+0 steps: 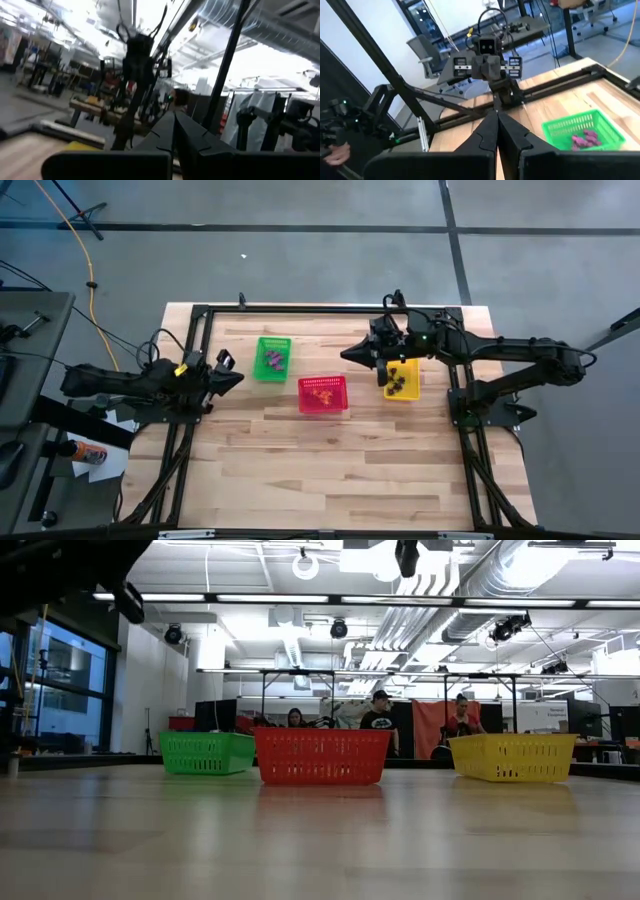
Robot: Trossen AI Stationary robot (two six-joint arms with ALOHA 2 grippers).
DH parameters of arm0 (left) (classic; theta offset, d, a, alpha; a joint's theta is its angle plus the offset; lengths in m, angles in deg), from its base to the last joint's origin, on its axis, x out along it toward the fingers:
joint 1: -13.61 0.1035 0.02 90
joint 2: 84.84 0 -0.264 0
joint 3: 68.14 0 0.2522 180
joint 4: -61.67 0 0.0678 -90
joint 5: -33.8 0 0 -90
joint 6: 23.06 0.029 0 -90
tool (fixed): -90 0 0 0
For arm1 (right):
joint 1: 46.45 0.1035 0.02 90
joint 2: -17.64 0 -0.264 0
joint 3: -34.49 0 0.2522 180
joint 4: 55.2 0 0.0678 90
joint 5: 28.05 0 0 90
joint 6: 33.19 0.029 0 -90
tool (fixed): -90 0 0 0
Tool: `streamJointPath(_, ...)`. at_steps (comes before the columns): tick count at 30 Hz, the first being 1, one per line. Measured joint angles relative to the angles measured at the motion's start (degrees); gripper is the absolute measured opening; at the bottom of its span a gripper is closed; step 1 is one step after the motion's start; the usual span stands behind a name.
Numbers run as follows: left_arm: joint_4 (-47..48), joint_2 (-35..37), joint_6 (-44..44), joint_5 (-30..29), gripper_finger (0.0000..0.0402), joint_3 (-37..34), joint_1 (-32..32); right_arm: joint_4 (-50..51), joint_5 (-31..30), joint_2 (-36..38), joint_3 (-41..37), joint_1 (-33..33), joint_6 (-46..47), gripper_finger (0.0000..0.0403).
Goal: Sort Halloween decoration
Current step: Return to Home Position
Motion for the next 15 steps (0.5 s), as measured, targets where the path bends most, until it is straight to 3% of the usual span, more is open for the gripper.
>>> streamJointPath(11, 5.82, 1.43, -8.48, -4.89, 0.0000, 0.07, 0.01, 16.88, -0.03, 6.46, 0.66, 0.97, -3.41, 0.0000)
streamJointPath(15, 8.60, 1.43, -9.30, -4.87, 0.0000, 0.07, 0.00, 20.44, -0.04, 10.22, -2.46, 2.39, -5.75, 0.0000)
